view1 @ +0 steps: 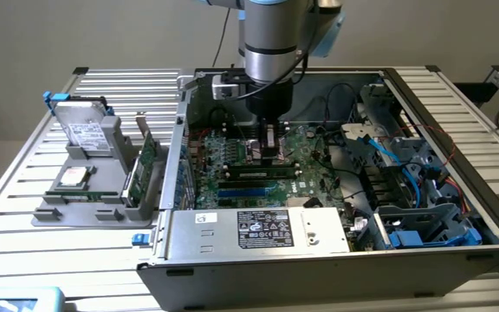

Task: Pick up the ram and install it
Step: 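Press down the ram until it locks into place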

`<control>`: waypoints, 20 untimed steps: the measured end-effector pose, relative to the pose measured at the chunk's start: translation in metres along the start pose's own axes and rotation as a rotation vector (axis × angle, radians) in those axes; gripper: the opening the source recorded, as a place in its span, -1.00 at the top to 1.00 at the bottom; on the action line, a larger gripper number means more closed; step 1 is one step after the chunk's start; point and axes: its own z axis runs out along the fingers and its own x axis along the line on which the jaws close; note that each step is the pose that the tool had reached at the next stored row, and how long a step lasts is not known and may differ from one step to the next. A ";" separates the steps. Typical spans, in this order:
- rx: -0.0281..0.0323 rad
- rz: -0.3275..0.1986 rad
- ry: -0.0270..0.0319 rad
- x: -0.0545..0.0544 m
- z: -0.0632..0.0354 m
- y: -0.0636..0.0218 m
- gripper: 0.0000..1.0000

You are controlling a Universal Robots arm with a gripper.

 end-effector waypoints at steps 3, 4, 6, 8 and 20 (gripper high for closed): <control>-0.0003 0.000 -0.0001 0.000 -0.0001 0.0000 0.79; -0.0003 0.000 -0.0002 0.000 -0.0001 -0.0001 0.79; -0.0006 0.000 -0.0004 0.000 -0.0001 -0.0001 0.79; -0.0007 0.000 -0.0005 0.000 -0.0001 -0.0001 0.79; -0.0159 0.104 0.0029 0.000 -0.0001 -0.0001 0.79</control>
